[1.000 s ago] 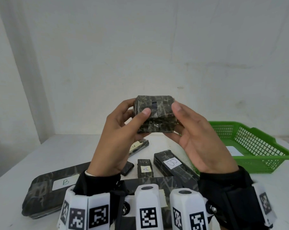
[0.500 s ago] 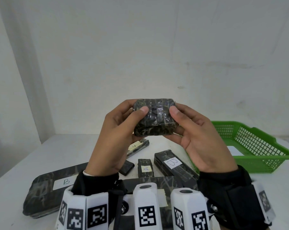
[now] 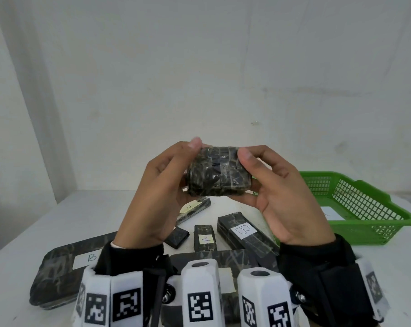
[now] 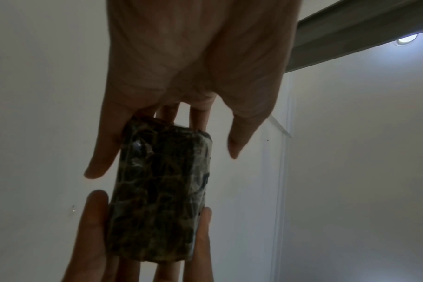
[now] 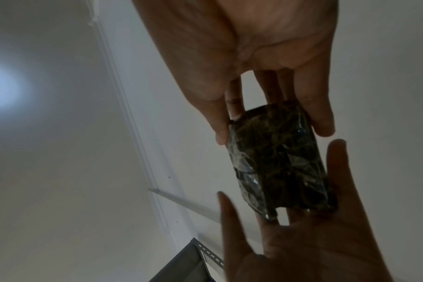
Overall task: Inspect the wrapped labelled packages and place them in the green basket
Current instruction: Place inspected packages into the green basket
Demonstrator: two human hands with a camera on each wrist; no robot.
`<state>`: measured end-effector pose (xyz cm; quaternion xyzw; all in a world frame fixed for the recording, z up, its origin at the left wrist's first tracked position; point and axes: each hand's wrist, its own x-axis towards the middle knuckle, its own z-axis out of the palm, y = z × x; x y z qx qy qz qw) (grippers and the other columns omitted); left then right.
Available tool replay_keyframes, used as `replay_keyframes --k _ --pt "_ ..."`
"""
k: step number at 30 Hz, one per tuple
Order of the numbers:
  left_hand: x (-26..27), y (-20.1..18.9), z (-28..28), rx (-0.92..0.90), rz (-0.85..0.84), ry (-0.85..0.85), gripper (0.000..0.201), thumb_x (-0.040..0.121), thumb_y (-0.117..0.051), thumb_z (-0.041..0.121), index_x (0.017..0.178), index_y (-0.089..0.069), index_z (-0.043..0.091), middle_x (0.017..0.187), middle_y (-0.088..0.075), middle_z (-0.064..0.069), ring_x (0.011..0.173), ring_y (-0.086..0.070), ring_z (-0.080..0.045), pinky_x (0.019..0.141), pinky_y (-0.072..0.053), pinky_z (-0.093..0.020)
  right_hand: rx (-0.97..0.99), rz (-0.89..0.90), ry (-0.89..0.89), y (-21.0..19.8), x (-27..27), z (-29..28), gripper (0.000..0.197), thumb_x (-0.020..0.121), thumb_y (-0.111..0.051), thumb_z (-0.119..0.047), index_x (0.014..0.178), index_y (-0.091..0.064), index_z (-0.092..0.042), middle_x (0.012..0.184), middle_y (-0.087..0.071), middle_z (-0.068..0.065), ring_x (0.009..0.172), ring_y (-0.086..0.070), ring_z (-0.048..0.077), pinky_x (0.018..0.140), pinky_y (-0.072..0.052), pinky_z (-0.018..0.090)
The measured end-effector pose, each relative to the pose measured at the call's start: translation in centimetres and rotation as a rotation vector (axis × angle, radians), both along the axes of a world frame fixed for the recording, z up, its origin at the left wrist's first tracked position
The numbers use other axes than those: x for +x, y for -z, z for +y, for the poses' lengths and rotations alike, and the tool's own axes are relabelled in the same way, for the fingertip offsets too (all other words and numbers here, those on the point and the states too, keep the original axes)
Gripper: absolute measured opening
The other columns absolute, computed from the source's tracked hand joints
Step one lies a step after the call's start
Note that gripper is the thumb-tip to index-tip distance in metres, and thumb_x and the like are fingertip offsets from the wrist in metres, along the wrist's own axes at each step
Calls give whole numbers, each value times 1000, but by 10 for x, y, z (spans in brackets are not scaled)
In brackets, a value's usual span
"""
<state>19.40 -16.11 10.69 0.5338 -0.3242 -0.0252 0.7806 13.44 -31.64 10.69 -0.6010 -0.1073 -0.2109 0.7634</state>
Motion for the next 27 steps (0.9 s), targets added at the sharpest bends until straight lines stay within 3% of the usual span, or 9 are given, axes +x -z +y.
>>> replay_keyframes --k 4,7,9,12,15,17,21,24,27 --pt "0 2 -1 -11 -8 28 13 81 -63 28 77 -71 18 84 -65 -8 74 -61 -15 73 -55 -40 1 21 19 -1 1 -3 19 78 -77 -34 78 -66 -18 84 -68 5 78 -65 21 80 -59 46" --pt "-1 2 -4 3 -46 27 13 86 -64 24 78 -71 17 83 -67 -5 72 -62 -12 72 -55 -38 23 38 74 1 4 1 29 79 -71 -44 83 -65 -17 92 -69 9 83 -66 23 86 -56 50" --pt "-4 1 -5 16 -68 20 15 86 -63 26 83 -71 14 83 -68 -5 74 -63 -12 74 -56 -40 69 15 108 1 5 4 29 75 -77 -45 74 -63 -19 82 -69 5 78 -65 21 85 -55 49" --pt "-7 -1 -5 36 -76 39 27 85 -58 32 91 -71 9 84 -70 -4 77 -65 -13 76 -59 -38 60 -29 142 0 1 3 23 70 -71 -39 66 -59 -21 73 -68 1 72 -63 18 78 -57 46" --pt "-8 -1 -6 12 -79 43 18 86 -58 26 82 -70 13 81 -68 -4 67 -61 -10 71 -56 -35 34 -38 155 -2 -2 2 23 71 -70 -39 65 -58 -20 68 -64 1 68 -62 16 70 -59 40" --pt "-7 -1 -6 7 -75 43 16 87 -61 24 79 -69 12 79 -66 -5 64 -59 -9 70 -53 -33 13 -35 170 -2 -2 2 26 72 -69 -42 68 -59 -18 71 -62 5 71 -61 18 70 -59 39" --pt "-10 -2 -6 -13 -53 14 22 85 -67 27 86 -68 5 75 -65 -5 64 -60 -10 71 -55 -34 -41 11 145 -3 -1 8 54 68 -74 -53 87 -61 -3 84 -70 17 78 -69 22 75 -61 41" --pt "-10 -2 -6 27 -79 37 29 85 -71 31 94 -70 3 83 -67 -11 73 -66 -14 75 -59 -36 -20 -27 167 -2 -3 6 29 71 -73 -33 79 -57 -11 74 -71 8 71 -67 20 67 -61 38" --pt "-9 0 -7 41 -85 68 27 84 -68 26 97 -70 3 85 -69 -9 76 -68 -15 79 -60 -36 -33 -30 185 -3 -4 2 25 72 -73 -29 75 -54 -13 74 -71 9 72 -68 23 67 -61 42"
